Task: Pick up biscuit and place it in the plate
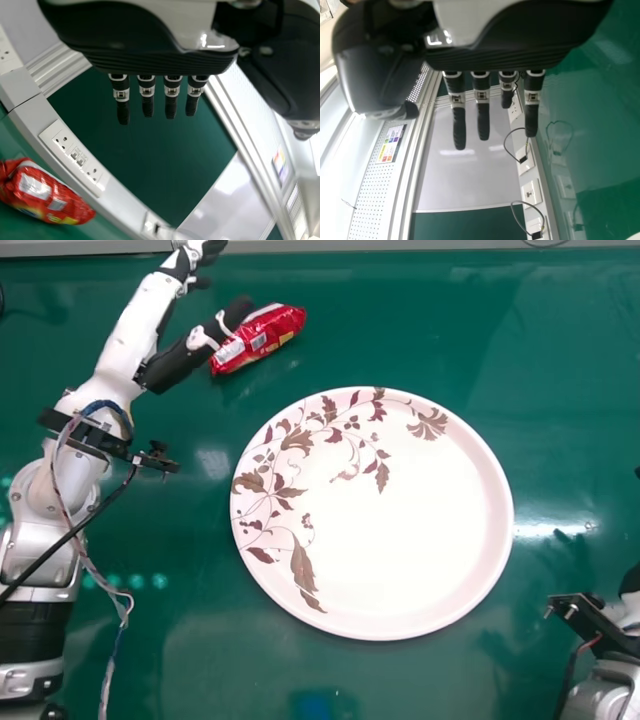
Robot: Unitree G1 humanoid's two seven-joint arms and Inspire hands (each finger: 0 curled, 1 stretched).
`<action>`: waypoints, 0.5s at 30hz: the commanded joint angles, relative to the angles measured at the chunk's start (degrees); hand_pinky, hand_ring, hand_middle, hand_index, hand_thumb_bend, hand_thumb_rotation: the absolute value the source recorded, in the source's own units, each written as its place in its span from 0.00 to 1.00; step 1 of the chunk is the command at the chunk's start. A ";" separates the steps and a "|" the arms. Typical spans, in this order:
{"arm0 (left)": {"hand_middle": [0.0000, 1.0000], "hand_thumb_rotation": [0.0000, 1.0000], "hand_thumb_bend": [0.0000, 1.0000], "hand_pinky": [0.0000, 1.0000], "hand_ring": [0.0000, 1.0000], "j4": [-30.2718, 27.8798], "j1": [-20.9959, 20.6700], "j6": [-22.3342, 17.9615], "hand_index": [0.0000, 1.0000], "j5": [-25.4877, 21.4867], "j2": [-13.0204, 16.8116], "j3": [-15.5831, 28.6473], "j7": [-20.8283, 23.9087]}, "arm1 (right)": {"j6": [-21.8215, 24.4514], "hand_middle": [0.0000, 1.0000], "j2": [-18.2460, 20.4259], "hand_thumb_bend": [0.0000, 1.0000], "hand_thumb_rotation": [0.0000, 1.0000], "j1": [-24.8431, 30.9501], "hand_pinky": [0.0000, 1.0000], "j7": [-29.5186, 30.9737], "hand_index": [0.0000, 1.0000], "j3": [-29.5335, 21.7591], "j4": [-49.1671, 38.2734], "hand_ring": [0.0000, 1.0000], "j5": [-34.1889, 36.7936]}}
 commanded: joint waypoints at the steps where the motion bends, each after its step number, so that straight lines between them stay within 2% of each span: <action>1: 1.00 0.55 1.00 0.93 1.00 1.94 -2.35 0.71 1.00 2.59 1.74 -1.82 -0.87 | 0.54 0.77 1.25 0.54 0.16 0.46 0.67 -0.39 0.64 -0.52 -0.76 0.76 -0.51; 6: 1.00 0.54 1.00 0.99 1.00 6.33 -8.75 2.87 1.00 4.35 3.21 -5.04 -4.72 | 1.15 0.77 0.98 0.52 0.17 0.33 0.67 -0.16 0.67 -0.83 -0.98 0.76 -0.31; 9: 1.00 0.56 1.00 0.98 1.00 11.06 -13.10 2.52 1.00 5.99 3.80 -7.01 -5.57 | 1.42 0.77 0.78 0.51 0.16 0.31 0.67 -0.02 0.70 -0.79 -1.07 0.75 -0.59; 15: 1.00 0.56 1.00 0.96 1.00 19.49 -20.43 3.30 1.00 9.11 4.51 -10.47 -7.08 | 1.84 0.78 0.70 0.54 0.18 -0.11 0.67 0.02 0.68 -0.89 -1.27 0.76 -0.27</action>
